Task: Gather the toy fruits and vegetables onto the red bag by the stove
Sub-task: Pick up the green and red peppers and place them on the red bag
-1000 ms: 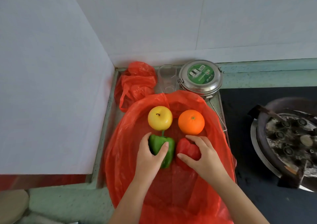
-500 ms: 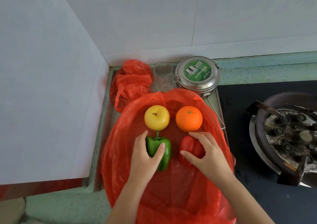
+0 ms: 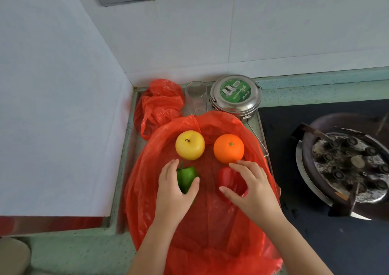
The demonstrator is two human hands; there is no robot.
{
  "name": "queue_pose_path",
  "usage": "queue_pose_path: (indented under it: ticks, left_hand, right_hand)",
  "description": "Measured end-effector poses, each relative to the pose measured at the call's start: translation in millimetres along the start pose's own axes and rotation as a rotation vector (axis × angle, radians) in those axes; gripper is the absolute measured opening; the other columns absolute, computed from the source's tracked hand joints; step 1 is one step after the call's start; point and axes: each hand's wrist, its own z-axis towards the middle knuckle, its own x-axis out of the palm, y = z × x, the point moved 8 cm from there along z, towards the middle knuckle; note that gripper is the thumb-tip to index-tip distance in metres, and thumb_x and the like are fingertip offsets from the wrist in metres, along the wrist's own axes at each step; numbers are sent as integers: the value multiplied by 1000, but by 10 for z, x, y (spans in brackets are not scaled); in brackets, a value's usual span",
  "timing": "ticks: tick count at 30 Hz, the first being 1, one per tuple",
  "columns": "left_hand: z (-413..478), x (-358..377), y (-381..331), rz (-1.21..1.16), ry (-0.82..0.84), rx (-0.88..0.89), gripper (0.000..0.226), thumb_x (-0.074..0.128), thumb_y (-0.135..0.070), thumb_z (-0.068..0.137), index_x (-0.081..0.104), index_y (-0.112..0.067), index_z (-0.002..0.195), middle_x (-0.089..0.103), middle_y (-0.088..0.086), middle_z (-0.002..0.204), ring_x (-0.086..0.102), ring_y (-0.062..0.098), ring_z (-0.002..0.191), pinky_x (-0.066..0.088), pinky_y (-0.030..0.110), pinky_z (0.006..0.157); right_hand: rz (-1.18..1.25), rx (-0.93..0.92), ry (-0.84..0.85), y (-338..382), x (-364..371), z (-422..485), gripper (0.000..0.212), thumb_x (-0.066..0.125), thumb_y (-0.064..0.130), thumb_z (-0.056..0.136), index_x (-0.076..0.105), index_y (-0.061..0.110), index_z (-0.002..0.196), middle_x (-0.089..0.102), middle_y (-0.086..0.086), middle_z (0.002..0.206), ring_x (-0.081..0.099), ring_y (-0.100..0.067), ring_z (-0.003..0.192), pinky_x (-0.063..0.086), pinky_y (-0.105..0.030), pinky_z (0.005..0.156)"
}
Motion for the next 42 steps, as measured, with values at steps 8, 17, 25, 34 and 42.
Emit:
queue_pose_path:
  ticks: [8,17,25,34,42]
  left_hand:
    - [-46,48,-15,-95,0,-33,59,68,-30,79,43,-13,129,42,-2,126,39,7,115,31,19,97]
    - [-121,156,-178,-111,62,20,59,66,-31,81,42,-12,131,40,1,133,35,12,126,30,26,105]
    - [-307,-96,-337,30,32,156,61,66,-31,81,45,-5,132,42,14,137,36,25,128,26,28,103]
    - [-938,-543,-779,112,-63,533,45,53,-33,81,58,-3,113,56,15,119,49,31,116,46,44,94]
    - [-1340,-758,-1041,175,2,722,44,49,-37,85,60,-7,114,58,12,119,50,31,118,47,51,91]
  right_hand:
    - [-58,6,-13,43,-14,-147,55,70,43,73,56,22,121,48,0,127,38,-20,122,35,-32,96]
    - [-117,-22,-50,162,-104,-228,53,67,48,73,57,22,119,52,-2,124,43,-25,120,34,-35,95]
    - [-149,-55,-156,396,-290,-463,51,47,53,77,59,21,115,57,-1,120,47,-27,118,38,-42,96]
    - [-278,-118,-261,796,-479,-980,45,46,47,80,59,20,114,60,-1,117,50,-31,117,42,-54,93]
    - [-365,-70,-414,1152,-672,-1540,40,47,42,81,59,20,112,62,-1,115,52,-28,116,43,-58,91]
